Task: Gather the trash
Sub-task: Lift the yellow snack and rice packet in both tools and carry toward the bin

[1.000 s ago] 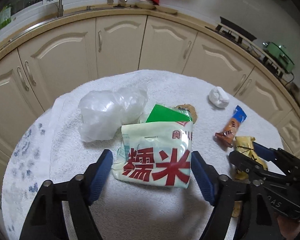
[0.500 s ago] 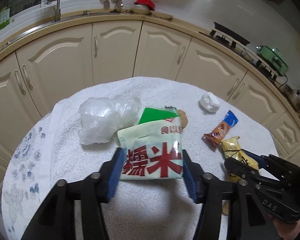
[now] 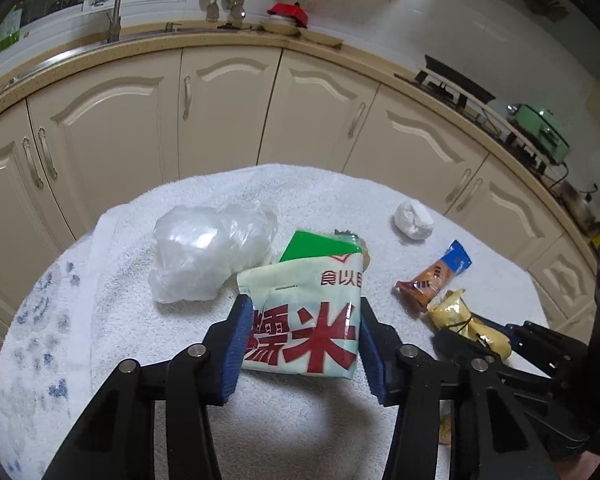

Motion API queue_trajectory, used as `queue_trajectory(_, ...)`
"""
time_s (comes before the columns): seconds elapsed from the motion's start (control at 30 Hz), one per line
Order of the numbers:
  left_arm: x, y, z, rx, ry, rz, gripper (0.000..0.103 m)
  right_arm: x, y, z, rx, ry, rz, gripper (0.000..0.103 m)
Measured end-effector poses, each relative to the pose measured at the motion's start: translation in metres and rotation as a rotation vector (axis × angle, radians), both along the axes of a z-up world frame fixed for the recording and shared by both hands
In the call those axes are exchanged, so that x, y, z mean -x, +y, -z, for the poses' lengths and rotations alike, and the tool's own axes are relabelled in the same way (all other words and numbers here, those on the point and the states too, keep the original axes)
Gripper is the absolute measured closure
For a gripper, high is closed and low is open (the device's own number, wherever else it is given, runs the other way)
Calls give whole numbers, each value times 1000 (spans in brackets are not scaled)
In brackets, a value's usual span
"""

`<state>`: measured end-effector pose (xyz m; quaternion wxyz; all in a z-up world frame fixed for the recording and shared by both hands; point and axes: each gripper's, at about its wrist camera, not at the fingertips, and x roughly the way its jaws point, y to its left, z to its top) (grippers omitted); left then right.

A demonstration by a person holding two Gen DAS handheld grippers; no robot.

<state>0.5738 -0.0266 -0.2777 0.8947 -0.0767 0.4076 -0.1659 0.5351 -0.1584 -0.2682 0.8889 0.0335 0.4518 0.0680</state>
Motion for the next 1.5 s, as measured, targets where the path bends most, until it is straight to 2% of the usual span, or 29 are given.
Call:
queue_trajectory(0.1, 1, 1, 6, 0, -11, 5, 62, 5, -2, -1, -13, -1, -4, 70)
queue_trajectory(0.27, 33, 9, 10, 7, -24, 14, 63, 14, -6, -3, -24, -3, -13, 70)
queue_trajectory(0.3, 53, 15, 9, 9, -26, 14, 63, 17, -7, -4, -30, -5, -14, 70)
queue_trajectory(0.4, 74, 27, 5, 13, -30, 18, 63, 27, -9, -7, -53, -11, -18, 70)
queue_trajectory(0.43, 80, 30, 2, 12, -34, 17, 68, 31, -9, -9, -54, -15, -18, 70)
queue_trajectory(0.53, 102, 36, -4, 16, -56, 11, 73, 43, -12, -13, -62, -25, -19, 70)
queue_trajectory(0.73, 142, 43, -4, 23, -68, 18, 75, 68, -14, -22, -67, -46, -22, 70)
queue_trajectory(0.9, 181, 48, -11, 29, -94, 26, 82, 91, -15, -27, -71, -59, -25, 70)
queue_trajectory(1.03, 209, 54, -12, -15, -98, 17, 86, 107, -15, -27, -74, -62, -30, 70)
queue_trajectory(1.17, 230, 64, -15, -9, -100, 0, 90, 121, -13, -29, -75, -67, -34, 70)
queue_trajectory(1.5, 288, 53, -44, 10, -175, 44, 92, 149, -19, -47, -82, -112, -29, 70)
